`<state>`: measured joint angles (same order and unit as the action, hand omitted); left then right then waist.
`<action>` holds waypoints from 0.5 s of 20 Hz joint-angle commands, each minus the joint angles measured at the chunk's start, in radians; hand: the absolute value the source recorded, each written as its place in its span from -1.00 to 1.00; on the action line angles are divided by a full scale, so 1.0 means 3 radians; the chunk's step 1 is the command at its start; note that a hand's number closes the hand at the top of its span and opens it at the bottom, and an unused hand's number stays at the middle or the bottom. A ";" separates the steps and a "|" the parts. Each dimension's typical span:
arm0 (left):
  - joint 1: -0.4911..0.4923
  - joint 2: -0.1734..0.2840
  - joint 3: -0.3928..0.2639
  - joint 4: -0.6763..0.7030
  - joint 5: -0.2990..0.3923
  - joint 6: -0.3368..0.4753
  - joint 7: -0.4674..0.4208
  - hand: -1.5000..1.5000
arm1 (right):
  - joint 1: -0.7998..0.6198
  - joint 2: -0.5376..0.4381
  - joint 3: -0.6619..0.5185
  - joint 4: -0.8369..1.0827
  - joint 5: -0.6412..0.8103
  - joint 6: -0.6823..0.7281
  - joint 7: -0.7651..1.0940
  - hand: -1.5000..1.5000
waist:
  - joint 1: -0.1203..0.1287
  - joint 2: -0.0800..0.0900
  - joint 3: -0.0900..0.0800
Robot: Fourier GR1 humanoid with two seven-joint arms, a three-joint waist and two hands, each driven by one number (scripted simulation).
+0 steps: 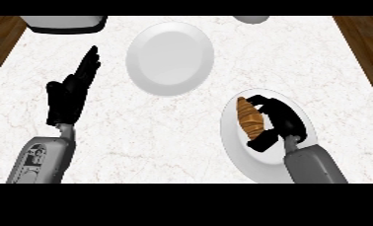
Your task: Pick the croissant from the plate and place it in the plate
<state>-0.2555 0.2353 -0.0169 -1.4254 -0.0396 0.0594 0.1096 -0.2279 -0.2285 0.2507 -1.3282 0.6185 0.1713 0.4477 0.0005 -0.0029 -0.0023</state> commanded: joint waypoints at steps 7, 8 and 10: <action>0.0134 -0.0164 0.0009 -0.0228 -0.0158 -0.0048 0.0109 0.00 | -0.0120 0.0126 -0.0258 0.0089 0.0255 -0.0098 -0.0215 1.00 | 0.0006 0.0007 0.0008; -0.0017 -0.0072 0.0107 -0.0120 -0.0111 -0.0123 0.0131 0.00 | -0.0053 0.0138 -0.0271 0.0110 0.0308 -0.0276 -0.0291 1.00 | 0.0001 0.0008 0.0008; 0.0056 -0.0091 0.0076 -0.0208 -0.0144 -0.0090 0.0111 0.00 | 0.0003 0.0089 -0.0286 -0.0055 0.0356 -0.0375 -0.0334 1.00 | 0.0002 0.0006 0.0008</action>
<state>-0.2557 0.2142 0.0139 -1.4396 -0.0659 0.0288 0.1211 -0.2302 -0.2022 0.1858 -1.3280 0.6971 0.1126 0.3793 -0.0007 -0.0018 -0.0013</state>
